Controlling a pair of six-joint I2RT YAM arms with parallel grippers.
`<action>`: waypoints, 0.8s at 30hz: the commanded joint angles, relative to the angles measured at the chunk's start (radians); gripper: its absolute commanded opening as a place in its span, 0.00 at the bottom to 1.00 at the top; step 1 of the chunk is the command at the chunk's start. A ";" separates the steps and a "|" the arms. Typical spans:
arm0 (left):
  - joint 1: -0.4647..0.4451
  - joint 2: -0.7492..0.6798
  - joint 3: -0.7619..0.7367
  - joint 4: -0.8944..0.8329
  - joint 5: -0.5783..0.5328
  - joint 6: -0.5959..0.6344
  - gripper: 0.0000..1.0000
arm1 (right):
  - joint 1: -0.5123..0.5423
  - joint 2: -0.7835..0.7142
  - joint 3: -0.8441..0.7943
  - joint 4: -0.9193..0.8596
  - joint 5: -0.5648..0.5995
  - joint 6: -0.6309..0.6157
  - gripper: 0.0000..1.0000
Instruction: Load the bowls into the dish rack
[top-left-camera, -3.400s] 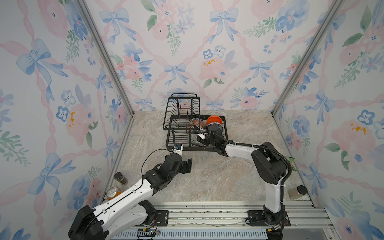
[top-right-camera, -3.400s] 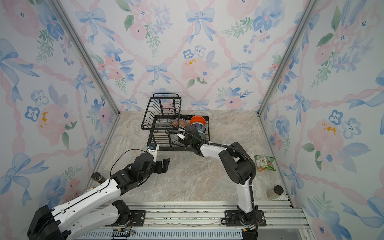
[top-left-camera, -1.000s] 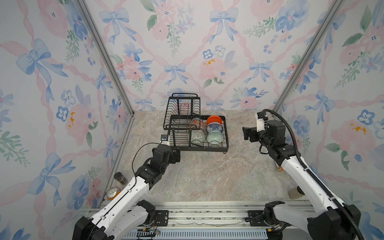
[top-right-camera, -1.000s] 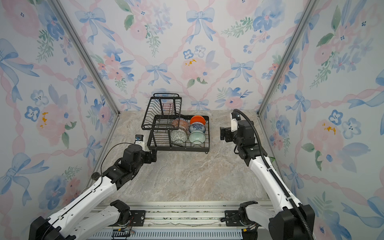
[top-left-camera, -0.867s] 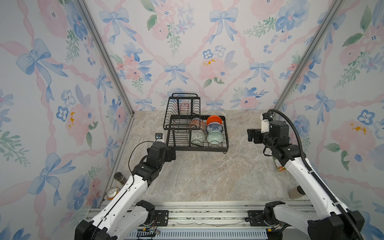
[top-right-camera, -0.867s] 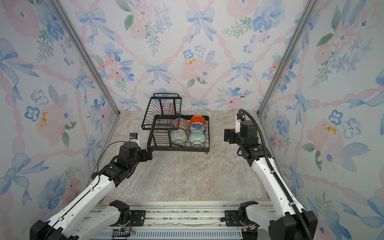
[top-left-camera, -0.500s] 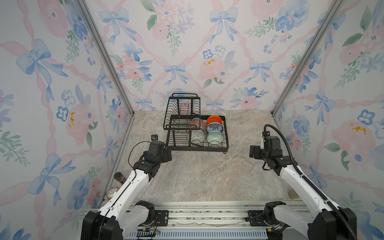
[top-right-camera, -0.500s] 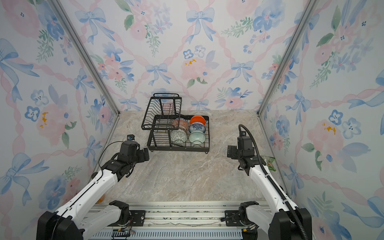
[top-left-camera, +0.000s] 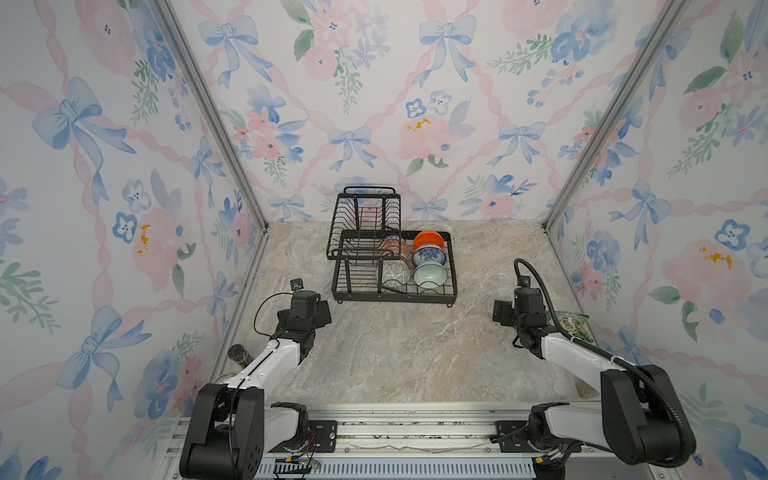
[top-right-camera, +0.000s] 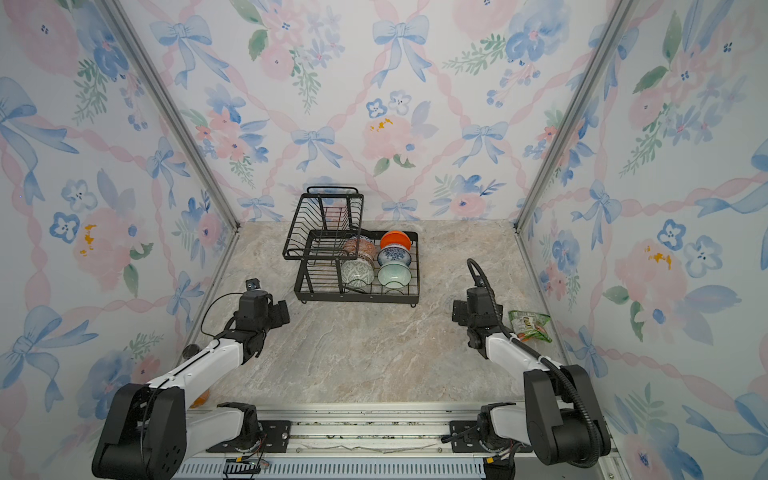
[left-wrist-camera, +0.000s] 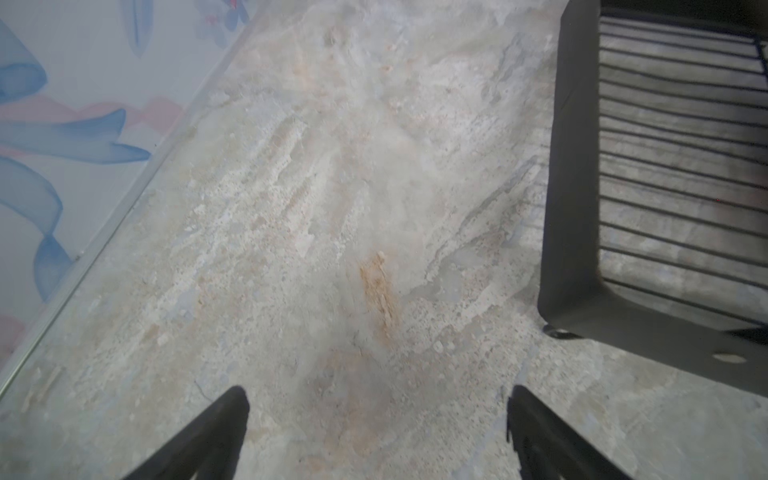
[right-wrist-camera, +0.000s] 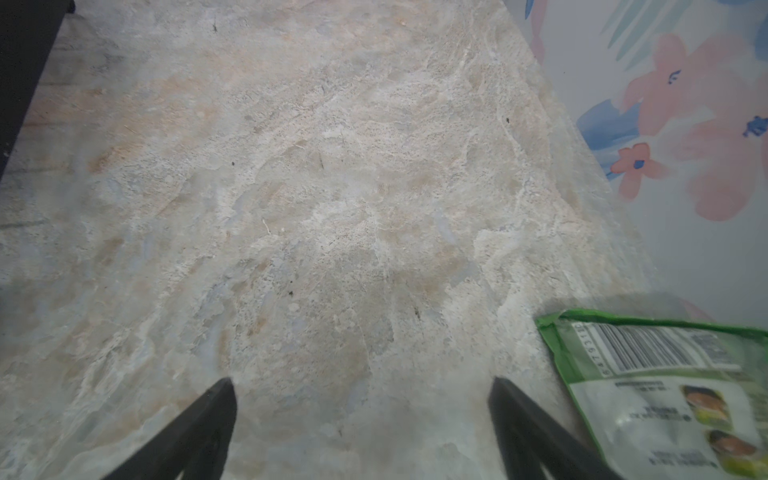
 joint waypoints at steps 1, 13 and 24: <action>0.025 -0.013 -0.097 0.348 0.005 0.117 0.98 | -0.013 0.023 -0.014 0.232 0.030 -0.025 0.97; 0.077 0.210 -0.138 0.750 0.155 0.224 0.98 | -0.041 0.199 -0.034 0.556 -0.019 -0.106 0.97; 0.070 0.386 -0.193 1.044 0.207 0.226 0.98 | -0.053 0.247 -0.105 0.729 -0.058 -0.109 0.97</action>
